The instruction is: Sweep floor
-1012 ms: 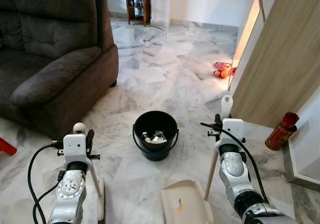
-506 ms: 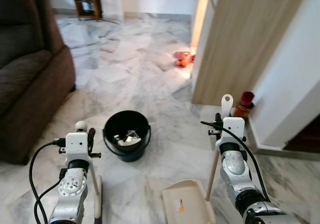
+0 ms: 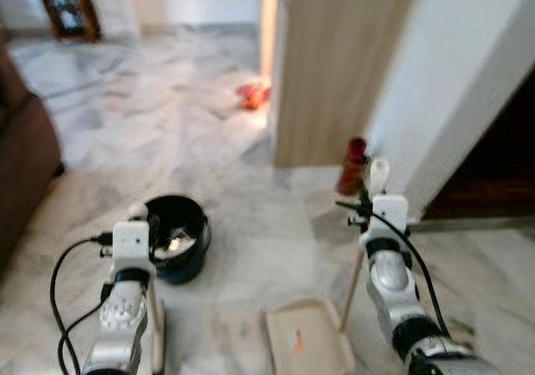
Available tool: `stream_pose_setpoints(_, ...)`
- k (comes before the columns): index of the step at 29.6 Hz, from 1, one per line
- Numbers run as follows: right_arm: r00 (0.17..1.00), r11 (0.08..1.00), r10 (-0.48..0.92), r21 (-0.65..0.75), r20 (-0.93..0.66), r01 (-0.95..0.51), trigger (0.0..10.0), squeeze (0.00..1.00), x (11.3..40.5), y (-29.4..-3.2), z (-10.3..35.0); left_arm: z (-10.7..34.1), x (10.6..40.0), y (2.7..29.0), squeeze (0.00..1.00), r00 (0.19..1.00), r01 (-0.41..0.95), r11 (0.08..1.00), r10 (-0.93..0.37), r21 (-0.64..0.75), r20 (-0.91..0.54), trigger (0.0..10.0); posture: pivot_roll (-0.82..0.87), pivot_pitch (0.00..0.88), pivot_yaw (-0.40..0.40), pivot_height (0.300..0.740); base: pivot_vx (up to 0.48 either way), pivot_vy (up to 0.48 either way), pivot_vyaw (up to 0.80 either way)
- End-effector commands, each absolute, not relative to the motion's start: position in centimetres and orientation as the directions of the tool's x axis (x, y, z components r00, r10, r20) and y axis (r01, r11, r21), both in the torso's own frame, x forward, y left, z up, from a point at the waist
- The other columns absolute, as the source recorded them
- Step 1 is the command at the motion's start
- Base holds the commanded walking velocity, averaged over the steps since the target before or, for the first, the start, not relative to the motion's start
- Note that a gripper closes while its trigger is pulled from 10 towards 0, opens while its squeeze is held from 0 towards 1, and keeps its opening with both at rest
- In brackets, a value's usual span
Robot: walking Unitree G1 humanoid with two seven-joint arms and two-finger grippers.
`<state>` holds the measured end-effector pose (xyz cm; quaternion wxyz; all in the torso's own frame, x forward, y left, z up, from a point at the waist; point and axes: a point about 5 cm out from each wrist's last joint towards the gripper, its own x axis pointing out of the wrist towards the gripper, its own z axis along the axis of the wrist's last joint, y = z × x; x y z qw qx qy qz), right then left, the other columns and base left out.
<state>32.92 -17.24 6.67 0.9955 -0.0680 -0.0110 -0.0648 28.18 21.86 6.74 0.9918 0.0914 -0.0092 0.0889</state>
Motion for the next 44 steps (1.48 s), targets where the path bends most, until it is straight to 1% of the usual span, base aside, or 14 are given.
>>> stream_pose_setpoints(1, 0.991, 0.982, -0.13, -0.132, 0.039, 0.134, 10.0, 0.0, 33.18, -17.23, 7.01, 7.58, 28.6, 21.91, 0.0, 0.983, -0.179, 0.966, 0.168, 0.188, 0.07, 10.0, 0.11, 0.0, -0.018, 0.74, 0.0, 0.0, -0.8)
stream_pose_setpoints(44, 0.984, 0.976, -0.175, -0.126, 0.03, 0.177, 10.0, 0.0, 32.86, -17.5, 6.6, 7.84, 29.3, 21.9, 0.0, 0.987, -0.154, 0.97, 0.143, 0.185, 0.072, 10.0, 0.11, 0.0, -0.004, 0.74, 0.0, 0.0, -0.8)
